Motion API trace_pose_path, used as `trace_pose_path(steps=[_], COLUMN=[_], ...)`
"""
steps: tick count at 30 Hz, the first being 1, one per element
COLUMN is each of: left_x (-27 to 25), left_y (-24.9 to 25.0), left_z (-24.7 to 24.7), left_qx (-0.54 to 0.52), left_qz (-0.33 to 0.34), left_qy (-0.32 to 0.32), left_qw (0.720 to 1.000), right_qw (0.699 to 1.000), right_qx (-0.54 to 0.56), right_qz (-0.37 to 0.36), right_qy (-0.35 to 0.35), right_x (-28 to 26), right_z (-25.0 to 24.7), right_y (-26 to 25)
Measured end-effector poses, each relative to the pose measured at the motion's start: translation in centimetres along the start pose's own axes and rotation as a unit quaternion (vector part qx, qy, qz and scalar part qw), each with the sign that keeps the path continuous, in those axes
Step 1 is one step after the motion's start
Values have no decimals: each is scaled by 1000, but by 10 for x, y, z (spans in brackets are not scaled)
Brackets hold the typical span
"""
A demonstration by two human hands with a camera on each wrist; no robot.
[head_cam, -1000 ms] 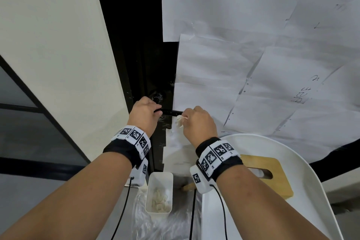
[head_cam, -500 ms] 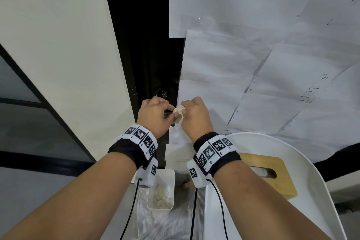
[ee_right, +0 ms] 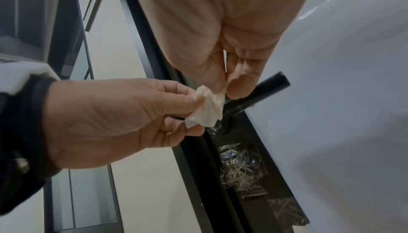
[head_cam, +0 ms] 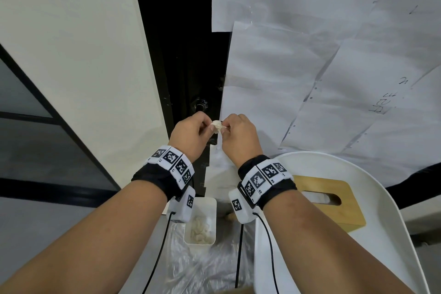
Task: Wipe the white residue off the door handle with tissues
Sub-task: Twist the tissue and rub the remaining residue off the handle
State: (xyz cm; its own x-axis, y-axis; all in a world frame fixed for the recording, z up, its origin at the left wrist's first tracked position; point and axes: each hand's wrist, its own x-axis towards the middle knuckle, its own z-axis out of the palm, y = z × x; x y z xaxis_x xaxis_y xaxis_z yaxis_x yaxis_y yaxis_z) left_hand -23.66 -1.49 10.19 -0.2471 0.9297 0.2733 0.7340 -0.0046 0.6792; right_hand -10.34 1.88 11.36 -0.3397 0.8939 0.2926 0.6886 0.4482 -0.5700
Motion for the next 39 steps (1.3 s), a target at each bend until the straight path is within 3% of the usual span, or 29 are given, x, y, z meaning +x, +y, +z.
trace_pose_path(steps=[6, 16, 29, 39], left_x=[-14, -52, -96, -125], left_y=[-6, -36, -98, -155], left_z=[4, 34, 78, 104], left_qx=[-41, -25, -29, 1], left_qz=[-27, -91, -173, -195], left_qy=[-27, -84, -136, -165], left_qw=[998, 992, 975, 967], right_qw=[1000, 996, 983, 972], right_qx=[20, 38, 43, 45], right_qz=[6, 38, 96, 135], right_qy=[-2, -69, -148, -189], right_x=[-16, -50, -96, -118], right_z=[12, 46, 116, 172], right_y=[5, 32, 68, 77])
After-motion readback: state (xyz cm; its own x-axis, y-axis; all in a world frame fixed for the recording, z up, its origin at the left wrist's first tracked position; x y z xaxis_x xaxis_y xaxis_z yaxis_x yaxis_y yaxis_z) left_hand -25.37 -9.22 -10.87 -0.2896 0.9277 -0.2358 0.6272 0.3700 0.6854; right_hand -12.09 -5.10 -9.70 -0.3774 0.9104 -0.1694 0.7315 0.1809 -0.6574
